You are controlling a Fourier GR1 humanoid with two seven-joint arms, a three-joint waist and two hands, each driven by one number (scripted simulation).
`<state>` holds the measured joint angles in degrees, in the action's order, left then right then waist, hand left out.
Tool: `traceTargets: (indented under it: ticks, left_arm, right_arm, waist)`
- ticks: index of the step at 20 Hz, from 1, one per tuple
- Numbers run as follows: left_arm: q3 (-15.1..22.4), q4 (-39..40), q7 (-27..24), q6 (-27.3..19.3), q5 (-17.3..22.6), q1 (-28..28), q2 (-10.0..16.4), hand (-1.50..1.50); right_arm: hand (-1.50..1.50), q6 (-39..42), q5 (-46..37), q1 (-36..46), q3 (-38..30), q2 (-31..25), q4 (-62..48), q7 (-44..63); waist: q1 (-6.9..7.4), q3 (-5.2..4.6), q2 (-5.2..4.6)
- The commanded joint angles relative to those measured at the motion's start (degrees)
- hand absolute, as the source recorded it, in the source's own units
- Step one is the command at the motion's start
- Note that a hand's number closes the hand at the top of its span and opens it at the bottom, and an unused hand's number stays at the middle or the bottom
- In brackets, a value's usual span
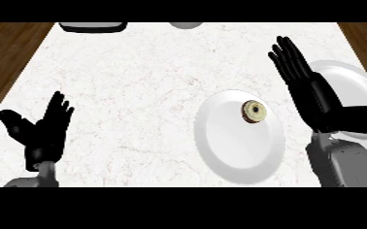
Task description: Pick the cupcake from the plate and place it in the plate
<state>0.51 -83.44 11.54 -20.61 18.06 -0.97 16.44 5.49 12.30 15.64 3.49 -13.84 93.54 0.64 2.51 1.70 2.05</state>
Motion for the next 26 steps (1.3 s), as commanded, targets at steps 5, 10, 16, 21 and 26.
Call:
traceTargets:
  ticks: [5, 10, 16, 21, 26]
  left_arm:
    - [5.87, 0.07, -1.94, 3.18, -7.70, -1.46, 3.49, 0.00]
    - [8.21, -0.42, -0.97, 2.84, -8.50, -1.42, 2.42, 0.00]
    - [10.63, 0.14, -1.14, 2.40, -10.03, -1.19, 0.43, 0.00]
    - [11.19, 2.91, -1.73, 1.60, -12.17, -4.44, -1.29, 0.00]
    - [10.11, 2.15, 0.60, 3.15, -10.62, -5.37, -0.47, 0.00]
  right_arm:
    - [1.50, 12.91, 13.84, 8.80, -1.19, -1.94, -4.69, 8.43]
    - [1.50, 8.18, -24.16, 10.53, 4.87, -21.80, 0.78, -2.91]
    - [-1.50, 4.84, -1.14, -4.21, -3.79, -1.15, -13.91, -20.71]
    - [-1.50, 13.13, -15.64, -1.56, 4.34, -7.17, -25.76, -36.84]
    - [-1.50, 6.58, -28.54, 3.95, 6.16, -15.14, -26.33, -34.15]
  waist:
    - [-2.14, -1.68, -2.17]
    - [-3.84, -2.05, -1.63]
    - [-3.01, -1.19, -2.90]
    - [-1.81, -1.61, -2.50]
    - [-1.82, -1.69, -2.38]
